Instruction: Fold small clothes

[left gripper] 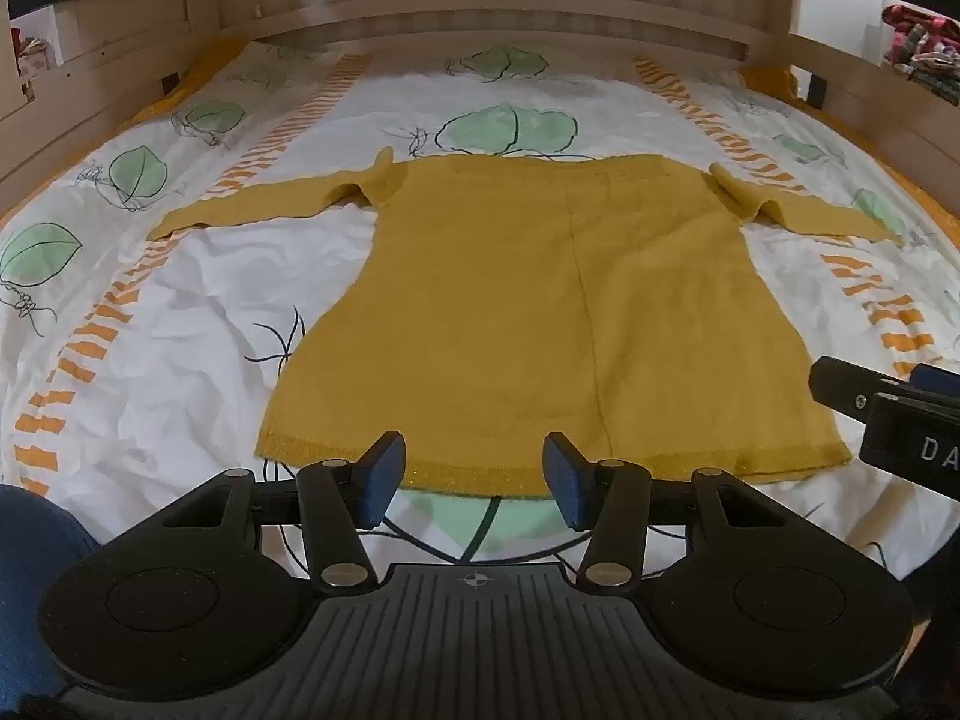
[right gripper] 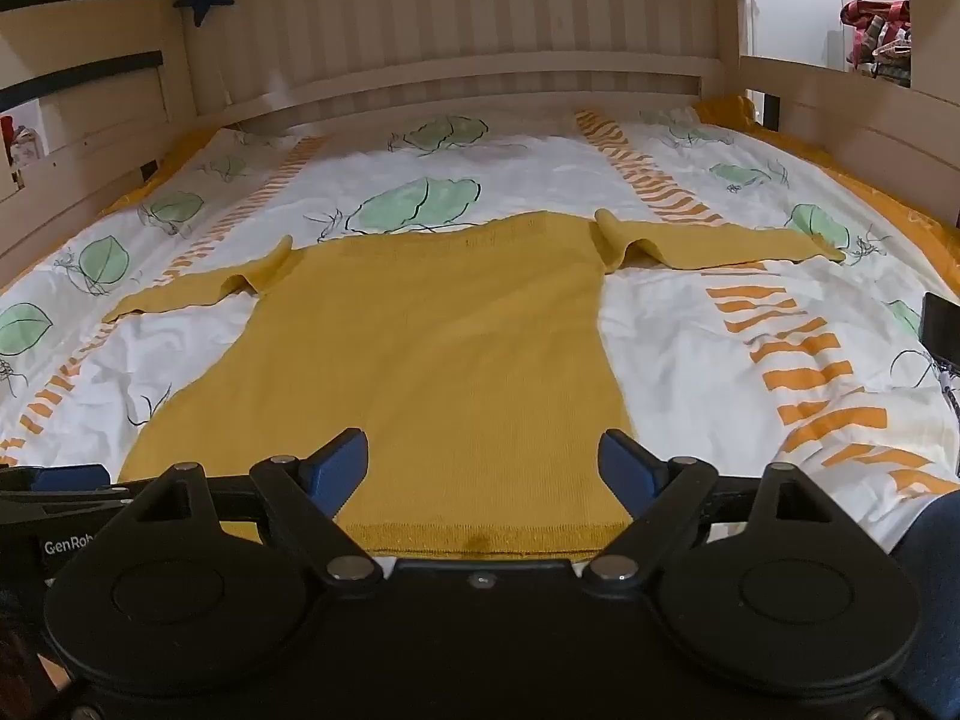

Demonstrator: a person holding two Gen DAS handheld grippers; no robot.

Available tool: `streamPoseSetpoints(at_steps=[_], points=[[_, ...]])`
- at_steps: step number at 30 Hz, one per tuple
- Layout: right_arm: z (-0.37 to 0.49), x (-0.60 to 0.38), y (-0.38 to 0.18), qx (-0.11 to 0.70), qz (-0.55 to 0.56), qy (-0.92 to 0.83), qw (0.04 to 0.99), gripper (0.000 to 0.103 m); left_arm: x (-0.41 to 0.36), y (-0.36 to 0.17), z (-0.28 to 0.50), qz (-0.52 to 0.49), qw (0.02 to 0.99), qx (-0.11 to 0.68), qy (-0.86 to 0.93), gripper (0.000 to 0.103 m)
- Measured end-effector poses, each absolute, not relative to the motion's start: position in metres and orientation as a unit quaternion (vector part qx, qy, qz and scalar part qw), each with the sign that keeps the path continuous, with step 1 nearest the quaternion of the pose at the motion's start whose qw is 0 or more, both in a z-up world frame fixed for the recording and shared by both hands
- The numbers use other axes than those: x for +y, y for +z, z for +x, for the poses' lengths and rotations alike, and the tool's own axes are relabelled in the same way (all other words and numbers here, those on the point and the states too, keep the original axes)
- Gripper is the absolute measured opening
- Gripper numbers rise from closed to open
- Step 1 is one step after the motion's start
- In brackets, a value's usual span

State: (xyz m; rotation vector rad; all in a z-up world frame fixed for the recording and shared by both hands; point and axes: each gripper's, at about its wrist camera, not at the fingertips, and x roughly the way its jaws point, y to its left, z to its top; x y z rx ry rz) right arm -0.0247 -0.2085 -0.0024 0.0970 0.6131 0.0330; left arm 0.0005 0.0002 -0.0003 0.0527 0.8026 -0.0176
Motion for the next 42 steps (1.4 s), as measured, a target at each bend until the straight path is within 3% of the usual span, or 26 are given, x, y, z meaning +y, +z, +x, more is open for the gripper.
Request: streamPoseSetpoints(at_steps=[42], points=[[-0.018, -0.205, -0.010, 0.326, 0.045, 0.022, 0.944, 0.086, 0.009, -0.013, 0.008, 0.030, 0.915, 0.403, -0.001, 0.049]])
